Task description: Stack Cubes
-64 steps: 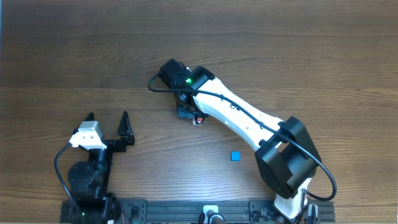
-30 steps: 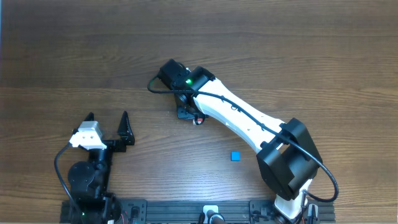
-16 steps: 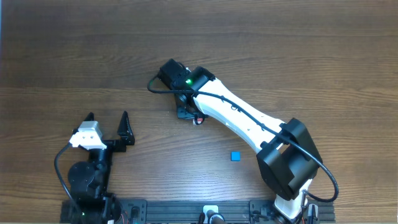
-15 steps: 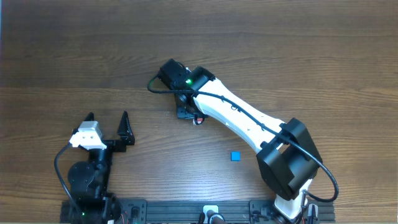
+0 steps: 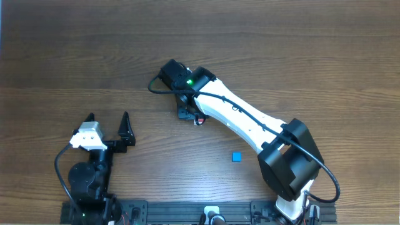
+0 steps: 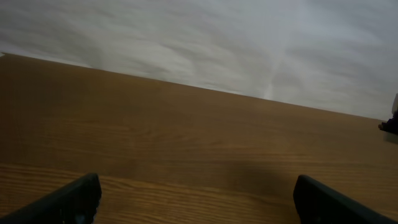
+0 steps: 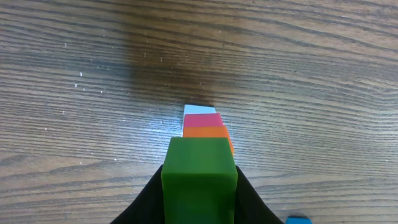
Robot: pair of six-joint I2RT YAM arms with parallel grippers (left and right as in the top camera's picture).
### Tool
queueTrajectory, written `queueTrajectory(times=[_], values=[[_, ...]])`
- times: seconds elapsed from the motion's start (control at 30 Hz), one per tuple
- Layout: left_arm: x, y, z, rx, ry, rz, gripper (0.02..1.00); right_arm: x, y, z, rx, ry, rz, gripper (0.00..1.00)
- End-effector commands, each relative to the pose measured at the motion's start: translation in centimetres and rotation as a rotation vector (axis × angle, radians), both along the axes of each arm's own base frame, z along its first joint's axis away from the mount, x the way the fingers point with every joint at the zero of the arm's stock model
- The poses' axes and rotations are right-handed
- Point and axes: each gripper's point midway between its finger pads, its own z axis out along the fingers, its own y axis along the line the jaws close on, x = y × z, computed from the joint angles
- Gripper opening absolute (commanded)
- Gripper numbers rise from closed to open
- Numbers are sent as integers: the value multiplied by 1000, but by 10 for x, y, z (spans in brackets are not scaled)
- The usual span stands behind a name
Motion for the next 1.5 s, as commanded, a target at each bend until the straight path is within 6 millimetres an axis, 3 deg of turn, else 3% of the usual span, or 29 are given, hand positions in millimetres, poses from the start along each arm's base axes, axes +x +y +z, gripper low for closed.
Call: queueTrajectory(times=[0.03, 0.73, 0.87, 1.03, 1.17, 1.3, 1.5], values=[[0, 0, -1, 14, -2, -5, 1000, -2, 1, -7, -14, 11, 6, 9], [0, 0, -1, 14, -2, -5, 1000, -5, -2, -13, -21, 20, 2, 34], [0, 0, -1, 14, -2, -4, 1000, -5, -2, -14, -21, 20, 2, 75], [0, 0, -1, 14, -2, -5, 1000, -6, -3, -15, -25, 24, 3, 281], [0, 0, -1, 14, -2, -5, 1000, -6, -3, -15, -25, 24, 3, 698], [0, 0, -1, 14, -2, -5, 1000, -6, -3, -15, -24, 24, 3, 993], [0, 0, -1, 14, -2, -5, 1000, -7, -1, -11, -7, 22, 5, 993]])
